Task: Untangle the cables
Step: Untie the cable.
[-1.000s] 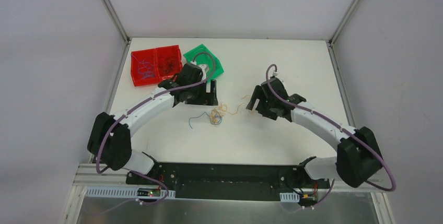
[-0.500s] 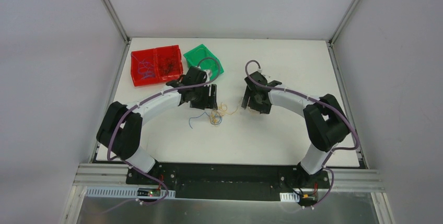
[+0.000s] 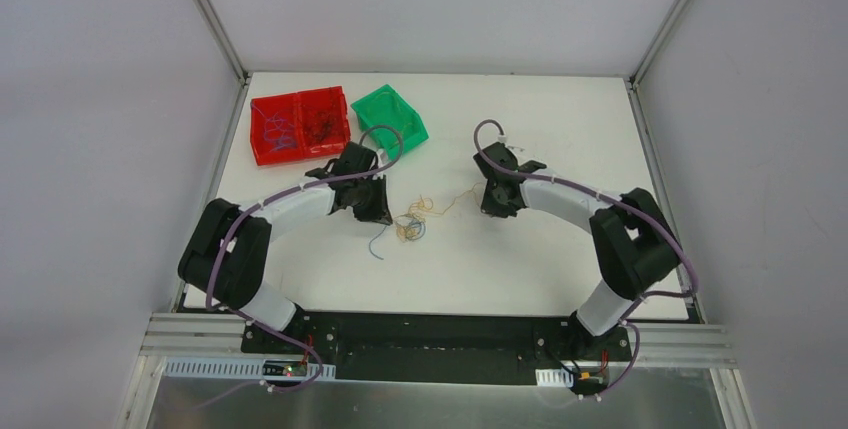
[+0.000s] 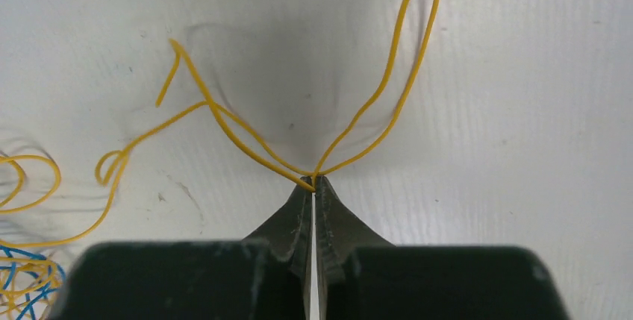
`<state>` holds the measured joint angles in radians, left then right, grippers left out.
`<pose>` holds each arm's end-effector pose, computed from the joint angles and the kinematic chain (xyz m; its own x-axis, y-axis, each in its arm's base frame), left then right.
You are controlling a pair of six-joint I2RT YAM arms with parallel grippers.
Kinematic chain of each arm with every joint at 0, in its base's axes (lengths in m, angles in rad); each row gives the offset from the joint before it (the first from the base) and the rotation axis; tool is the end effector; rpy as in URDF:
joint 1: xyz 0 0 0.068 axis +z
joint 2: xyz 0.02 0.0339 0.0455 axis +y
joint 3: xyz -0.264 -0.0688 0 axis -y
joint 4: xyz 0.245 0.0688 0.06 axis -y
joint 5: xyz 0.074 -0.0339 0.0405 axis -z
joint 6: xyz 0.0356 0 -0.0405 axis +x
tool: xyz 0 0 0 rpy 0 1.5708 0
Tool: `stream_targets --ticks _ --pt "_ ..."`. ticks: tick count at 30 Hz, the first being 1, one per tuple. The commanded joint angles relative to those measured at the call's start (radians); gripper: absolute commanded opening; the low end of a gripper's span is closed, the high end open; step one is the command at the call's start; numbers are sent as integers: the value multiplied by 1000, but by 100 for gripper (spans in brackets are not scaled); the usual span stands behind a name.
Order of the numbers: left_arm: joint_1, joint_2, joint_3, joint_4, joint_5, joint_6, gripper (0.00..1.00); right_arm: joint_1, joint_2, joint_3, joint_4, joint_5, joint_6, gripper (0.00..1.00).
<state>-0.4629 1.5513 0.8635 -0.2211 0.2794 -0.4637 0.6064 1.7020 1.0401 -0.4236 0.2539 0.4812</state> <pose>0.2719 -0.1467 0.1829 -0.8911 -0.0358 -0.4524 0.2039 0.8591 -0.4695 0.2806 0.1837 0.1760 -0.8551 -0.0478 -0.5163 -0.0672 0.9976 0.0190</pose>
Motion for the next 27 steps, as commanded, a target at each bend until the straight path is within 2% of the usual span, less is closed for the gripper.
stream_targets --ticks 1,8,14,22,27 --pt "25 -122 -42 21 -50 -2 0 -45 -160 -43 -12 37 14 0" --pt "156 -278 -128 -15 -124 -102 0 -221 -378 -143 -62 109 95 0" --pt "181 -418 -174 -53 -304 -155 0 -385 -551 -220 -85 128 180 0" --pt "186 -513 -174 -153 -512 -231 0 -427 -663 -244 -91 155 203 0" --pt "192 -567 -191 -220 -621 -315 0 -521 -707 -258 -119 133 249 0"
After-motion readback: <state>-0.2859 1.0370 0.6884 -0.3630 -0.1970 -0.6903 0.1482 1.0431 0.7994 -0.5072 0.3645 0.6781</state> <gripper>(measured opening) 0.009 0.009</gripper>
